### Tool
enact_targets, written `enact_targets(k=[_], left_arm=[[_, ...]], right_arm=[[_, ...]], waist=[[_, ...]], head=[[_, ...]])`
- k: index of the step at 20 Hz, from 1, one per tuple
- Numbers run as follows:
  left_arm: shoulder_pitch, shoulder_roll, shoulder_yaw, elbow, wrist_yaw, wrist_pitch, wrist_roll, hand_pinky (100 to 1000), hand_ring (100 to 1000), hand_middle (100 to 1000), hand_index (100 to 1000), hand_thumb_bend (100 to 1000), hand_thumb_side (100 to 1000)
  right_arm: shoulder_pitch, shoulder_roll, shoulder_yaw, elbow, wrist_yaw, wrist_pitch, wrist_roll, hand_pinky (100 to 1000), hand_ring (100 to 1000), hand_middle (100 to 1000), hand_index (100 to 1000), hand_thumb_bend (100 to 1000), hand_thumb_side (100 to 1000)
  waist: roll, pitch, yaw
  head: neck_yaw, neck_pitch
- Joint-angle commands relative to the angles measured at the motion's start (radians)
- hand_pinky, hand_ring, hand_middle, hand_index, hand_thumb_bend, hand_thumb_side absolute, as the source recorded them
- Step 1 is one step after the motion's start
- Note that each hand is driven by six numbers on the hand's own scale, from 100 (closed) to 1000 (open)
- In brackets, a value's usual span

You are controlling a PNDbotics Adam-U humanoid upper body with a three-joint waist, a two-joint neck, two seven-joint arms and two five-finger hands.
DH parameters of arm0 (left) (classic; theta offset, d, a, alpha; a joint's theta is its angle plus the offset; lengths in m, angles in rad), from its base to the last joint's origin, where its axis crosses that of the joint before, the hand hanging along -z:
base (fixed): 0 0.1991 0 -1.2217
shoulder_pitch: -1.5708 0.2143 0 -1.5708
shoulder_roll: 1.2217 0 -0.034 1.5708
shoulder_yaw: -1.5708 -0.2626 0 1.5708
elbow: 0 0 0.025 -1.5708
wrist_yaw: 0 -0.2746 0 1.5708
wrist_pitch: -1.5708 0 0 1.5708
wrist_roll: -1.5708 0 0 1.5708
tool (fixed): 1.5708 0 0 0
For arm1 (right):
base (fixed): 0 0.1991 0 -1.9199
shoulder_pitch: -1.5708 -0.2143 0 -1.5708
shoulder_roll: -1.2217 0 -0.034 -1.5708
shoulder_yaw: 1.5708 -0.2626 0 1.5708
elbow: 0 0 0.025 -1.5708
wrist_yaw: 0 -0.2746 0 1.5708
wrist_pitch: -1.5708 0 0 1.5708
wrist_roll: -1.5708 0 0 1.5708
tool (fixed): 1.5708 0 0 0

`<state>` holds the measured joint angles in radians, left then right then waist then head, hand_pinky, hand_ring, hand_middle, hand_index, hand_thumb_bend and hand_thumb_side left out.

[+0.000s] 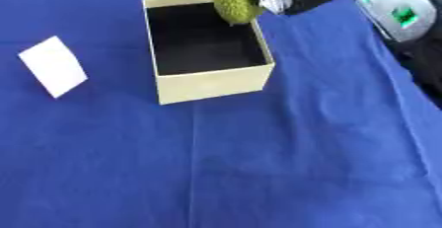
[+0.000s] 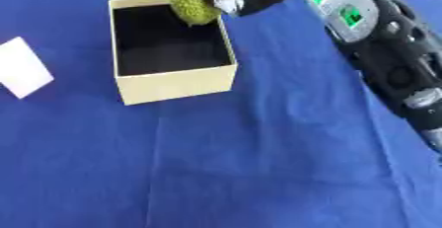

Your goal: Pick up objects on the table and place them in the box.

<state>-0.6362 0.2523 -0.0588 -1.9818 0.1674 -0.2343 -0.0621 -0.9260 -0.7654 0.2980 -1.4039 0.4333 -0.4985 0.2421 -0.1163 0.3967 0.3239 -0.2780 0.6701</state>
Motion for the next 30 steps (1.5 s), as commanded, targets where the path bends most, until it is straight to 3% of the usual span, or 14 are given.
enact_targets(k=[1,6,10,13,16,20,23,26,29,30], left_arm=[[-0.020,0.002,-0.004,-0.018,0.007,-0.006,-0.006,754,750,654,796,100,585],[-0.022,0.002,-0.005,-0.018,0.008,-0.003,-0.012,752,746,654,796,100,586],[-0.022,0.000,-0.005,-0.018,0.009,0.001,-0.014,751,746,654,797,100,586],[-0.021,-0.001,-0.006,-0.018,0.008,0.005,-0.017,751,746,654,797,100,587],[-0.020,-0.003,-0.008,-0.018,0.009,0.007,-0.021,751,745,650,797,100,587],[-0.019,-0.003,-0.009,-0.018,0.009,0.009,-0.023,751,745,650,797,100,586],[-0.018,-0.003,-0.009,-0.018,0.007,0.010,-0.025,751,745,650,797,100,586],[-0.016,-0.004,-0.010,-0.018,0.006,0.012,-0.027,752,745,650,797,100,586],[-0.015,-0.005,-0.011,-0.018,0.005,0.014,-0.028,751,745,650,797,100,586],[-0.014,-0.005,-0.011,-0.018,0.005,0.014,-0.028,752,745,650,797,100,586]], right_arm=[[-0.018,-0.002,-0.006,0.031,0.019,-0.029,-0.002,770,729,142,562,100,209],[-0.014,0.014,-0.002,0.072,0.021,-0.075,0.025,790,765,172,597,100,210],[-0.013,0.020,0.004,0.082,0.018,-0.112,0.067,807,802,246,654,100,212],[-0.013,0.021,0.002,0.087,0.029,-0.122,0.086,821,848,338,717,100,197],[-0.013,0.020,-0.001,0.089,0.043,-0.127,0.101,849,924,545,847,100,177],[-0.011,0.016,-0.006,0.084,0.073,-0.123,0.126,886,983,650,910,100,170],[-0.014,0.015,-0.009,0.080,0.073,-0.105,0.136,892,994,668,917,100,180],[-0.020,0.014,-0.009,0.070,0.070,-0.091,0.140,894,1000,700,925,100,279],[-0.017,0.013,-0.006,0.063,0.068,-0.083,0.143,894,1000,686,920,100,270],[-0.014,0.013,-0.006,0.058,0.061,-0.081,0.144,895,1000,676,915,100,214]], waist=[[0.002,-0.015,0.006],[-0.005,-0.003,0.015],[-0.008,0.002,0.020],[-0.010,0.002,0.021],[-0.012,0.001,0.020],[-0.011,0.000,0.017],[-0.010,-0.002,0.014],[-0.008,-0.004,0.012],[-0.006,-0.005,0.010],[-0.005,-0.006,0.008]], head=[[-0.009,-0.017],[-0.008,-0.015],[-0.004,-0.011],[-0.001,-0.012],[0.002,-0.012],[0.006,-0.008],[0.006,-0.007],[0.006,-0.007],[0.006,-0.007],[0.008,-0.006]])
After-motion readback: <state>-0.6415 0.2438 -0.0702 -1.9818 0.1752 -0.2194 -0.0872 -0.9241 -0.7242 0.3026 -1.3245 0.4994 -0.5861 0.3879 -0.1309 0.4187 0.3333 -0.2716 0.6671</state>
